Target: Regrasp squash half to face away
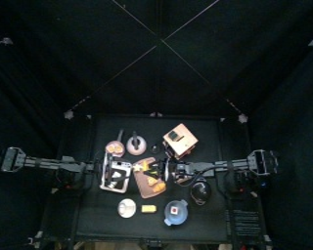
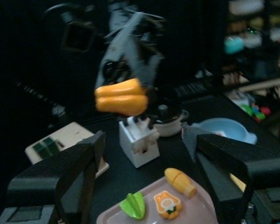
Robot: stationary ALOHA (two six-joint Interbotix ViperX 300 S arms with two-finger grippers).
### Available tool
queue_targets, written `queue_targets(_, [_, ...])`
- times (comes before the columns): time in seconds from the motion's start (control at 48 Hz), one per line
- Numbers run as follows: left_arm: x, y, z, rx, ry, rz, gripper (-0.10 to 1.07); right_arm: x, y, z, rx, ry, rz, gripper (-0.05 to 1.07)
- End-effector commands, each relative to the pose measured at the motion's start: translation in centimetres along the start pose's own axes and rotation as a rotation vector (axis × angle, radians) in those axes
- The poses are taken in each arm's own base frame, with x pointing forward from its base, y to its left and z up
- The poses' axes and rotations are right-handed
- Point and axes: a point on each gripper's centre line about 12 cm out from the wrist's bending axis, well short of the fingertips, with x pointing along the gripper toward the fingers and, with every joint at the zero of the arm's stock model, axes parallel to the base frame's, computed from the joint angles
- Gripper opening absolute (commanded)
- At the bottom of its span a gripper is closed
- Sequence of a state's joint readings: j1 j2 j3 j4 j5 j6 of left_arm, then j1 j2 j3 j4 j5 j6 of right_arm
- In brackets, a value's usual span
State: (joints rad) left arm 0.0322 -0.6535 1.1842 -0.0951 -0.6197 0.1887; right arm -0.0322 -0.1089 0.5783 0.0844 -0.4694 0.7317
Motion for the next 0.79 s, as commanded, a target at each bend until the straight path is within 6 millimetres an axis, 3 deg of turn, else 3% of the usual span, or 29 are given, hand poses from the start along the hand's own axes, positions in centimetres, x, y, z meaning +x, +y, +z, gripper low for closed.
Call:
queue_targets(0.0, [0.6,-0.1,1.0,0.03,-0.035,-0.005,1.02,-0.4,1.3,1.3,-0.002,-0.064,0.061,0.75])
queue_targets(0.188, [0.9,-0.1,1.8,0.032,-0.084,-0.001,1.02,-0.1,1.0,0.7,-0.041,-0.052,0.073,0.75])
queue_targets(0.375, [1.2,0.6,2.8,-0.289,-0.139,0.089,1.02,0.5,0.4,-0.1,-0.121,-0.018,0.08,0.75])
queue_targets(0.5, [1.3,1.0,2.2,-0.526,-0.122,0.146,1.02,0.8,0.9,-0.3,-0.197,0.003,0.115,0.75])
queue_targets(0.771, [2.6,-0.6,2.4,-0.612,-0.122,0.05,1.02,0.9,0.2,0.7,-0.347,0.022,0.14,0.75])
